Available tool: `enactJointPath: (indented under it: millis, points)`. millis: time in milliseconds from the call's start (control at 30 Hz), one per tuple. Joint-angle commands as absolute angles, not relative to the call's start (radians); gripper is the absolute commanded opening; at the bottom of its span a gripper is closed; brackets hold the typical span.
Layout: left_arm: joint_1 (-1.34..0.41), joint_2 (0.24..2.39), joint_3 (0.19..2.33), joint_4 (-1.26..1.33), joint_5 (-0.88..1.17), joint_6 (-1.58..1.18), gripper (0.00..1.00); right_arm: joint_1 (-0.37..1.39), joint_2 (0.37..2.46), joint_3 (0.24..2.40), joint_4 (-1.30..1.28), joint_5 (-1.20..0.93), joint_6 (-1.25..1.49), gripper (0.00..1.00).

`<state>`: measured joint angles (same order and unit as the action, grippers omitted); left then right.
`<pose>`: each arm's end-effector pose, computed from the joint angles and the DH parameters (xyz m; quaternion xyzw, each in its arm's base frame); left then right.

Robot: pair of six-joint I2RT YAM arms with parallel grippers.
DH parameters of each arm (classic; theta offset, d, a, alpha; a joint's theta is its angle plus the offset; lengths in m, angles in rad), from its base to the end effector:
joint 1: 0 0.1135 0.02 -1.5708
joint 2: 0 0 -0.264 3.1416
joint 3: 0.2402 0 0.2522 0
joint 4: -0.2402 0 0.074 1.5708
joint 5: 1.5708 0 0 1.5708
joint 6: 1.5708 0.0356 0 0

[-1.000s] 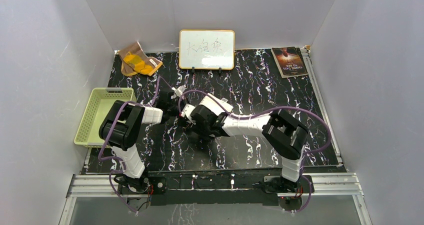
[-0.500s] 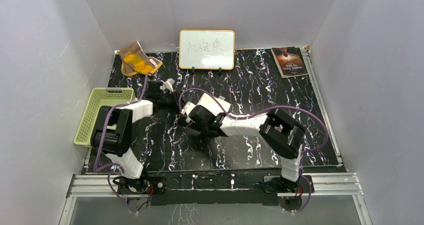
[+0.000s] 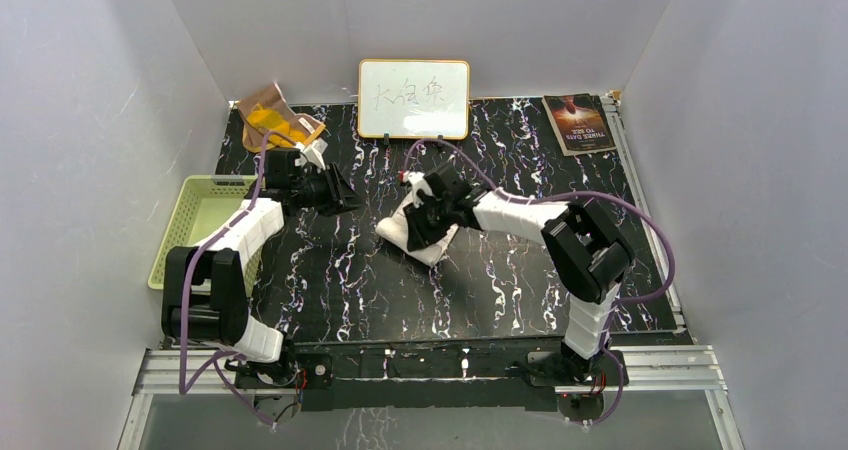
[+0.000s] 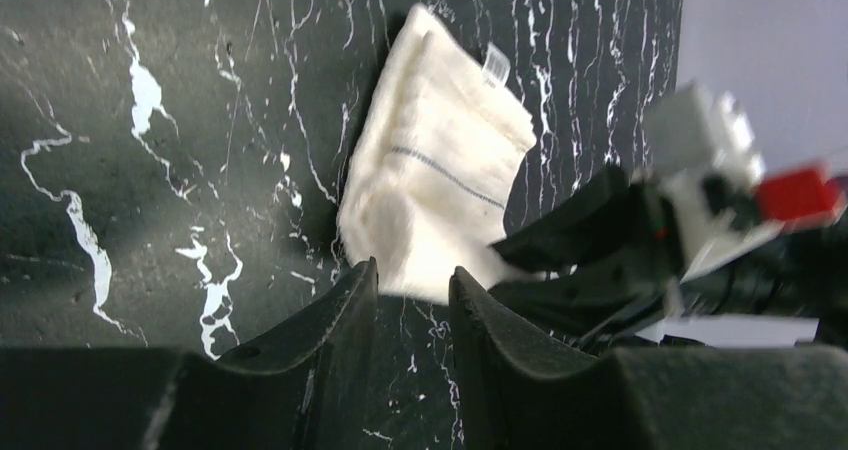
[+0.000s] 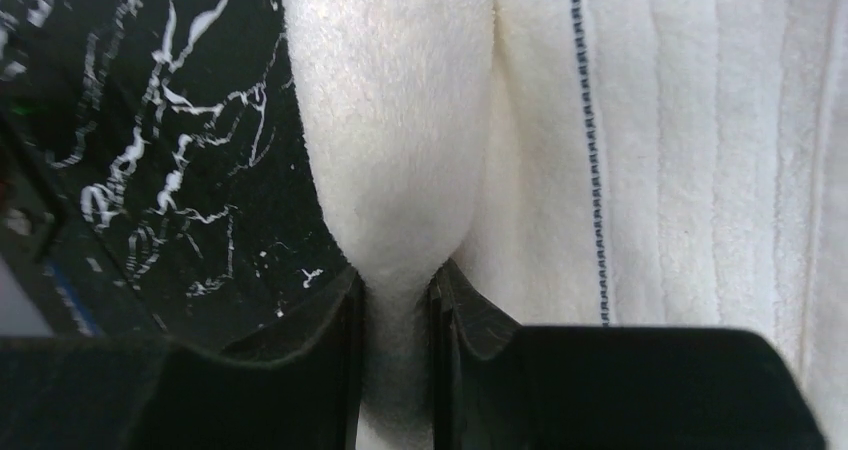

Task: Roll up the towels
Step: Roll the towel at the center of the board.

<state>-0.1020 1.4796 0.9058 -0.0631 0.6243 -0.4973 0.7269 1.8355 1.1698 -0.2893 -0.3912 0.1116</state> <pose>0.3132 -0.0530 0.2326 -0.0313 0.8604 -0.3885 0.3284 0.2753 0.2630 0.1769 -0.3392 0.8731 0.2902 0.1961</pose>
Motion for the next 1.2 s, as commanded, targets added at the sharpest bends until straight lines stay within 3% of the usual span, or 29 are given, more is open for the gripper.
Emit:
enactJointPath:
  millis: [0,400,600,1167]
  points:
    - [-0.104,1.463,0.882,-0.107,0.686,-0.479,0.32,0.644,1.878,1.242,-0.262,-0.683,0.236,0.16]
    - [-0.175,1.541,0.907,-0.031,0.760,-0.520,0.31,0.476,2.050,1.204,-0.005,-1.040,0.605,0.20]
    - [-0.270,1.625,0.906,0.104,0.779,-0.615,0.31,0.421,2.121,1.104,0.212,-1.073,0.806,0.22]
    - [-0.302,1.808,0.893,0.404,0.791,-0.789,0.31,0.410,2.182,1.100,0.149,-1.043,0.764,0.28]
